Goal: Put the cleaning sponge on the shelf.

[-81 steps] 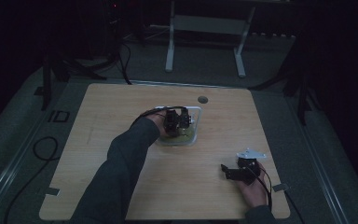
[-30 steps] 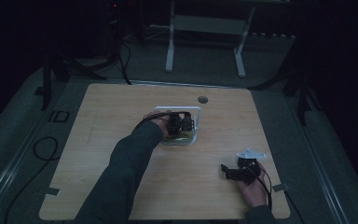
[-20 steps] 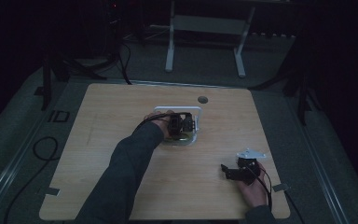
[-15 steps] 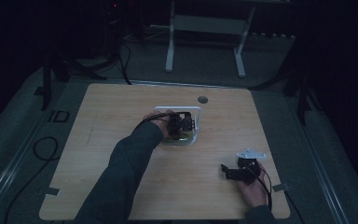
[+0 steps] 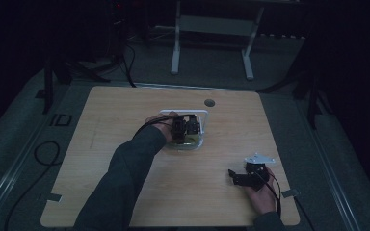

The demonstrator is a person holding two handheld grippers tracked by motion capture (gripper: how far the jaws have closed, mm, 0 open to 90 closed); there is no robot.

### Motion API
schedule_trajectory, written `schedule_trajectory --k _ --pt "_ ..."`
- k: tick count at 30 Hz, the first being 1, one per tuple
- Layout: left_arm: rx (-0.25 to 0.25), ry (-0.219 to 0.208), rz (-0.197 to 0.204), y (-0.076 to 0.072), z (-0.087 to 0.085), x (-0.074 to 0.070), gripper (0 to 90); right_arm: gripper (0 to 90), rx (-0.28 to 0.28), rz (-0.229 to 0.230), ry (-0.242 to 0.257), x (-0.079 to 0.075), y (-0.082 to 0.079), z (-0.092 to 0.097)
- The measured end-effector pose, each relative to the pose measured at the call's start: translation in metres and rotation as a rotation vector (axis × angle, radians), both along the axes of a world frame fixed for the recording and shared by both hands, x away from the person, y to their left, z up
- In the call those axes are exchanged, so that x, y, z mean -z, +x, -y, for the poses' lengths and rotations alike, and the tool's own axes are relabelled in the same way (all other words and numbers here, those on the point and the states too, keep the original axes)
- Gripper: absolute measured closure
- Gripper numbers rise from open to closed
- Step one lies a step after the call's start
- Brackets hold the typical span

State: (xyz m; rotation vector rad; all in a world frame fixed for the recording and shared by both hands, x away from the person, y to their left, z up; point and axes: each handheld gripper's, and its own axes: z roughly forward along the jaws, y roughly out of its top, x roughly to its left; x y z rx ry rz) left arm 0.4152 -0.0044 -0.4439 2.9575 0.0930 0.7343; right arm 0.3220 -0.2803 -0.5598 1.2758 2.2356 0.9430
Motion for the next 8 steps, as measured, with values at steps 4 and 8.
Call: schedule_trajectory --k 4,8 --pt "-0.004 -0.049 0.015 -0.005 -0.005 -0.014 56.9 12.3 -0.001 0.002 0.0 0.0 0.0 0.0" --pt "-0.012 -0.08 0.024 -0.013 -0.009 -0.026 57.3 12.3 -0.001 0.002 0.0 0.0 0.0 0.0"
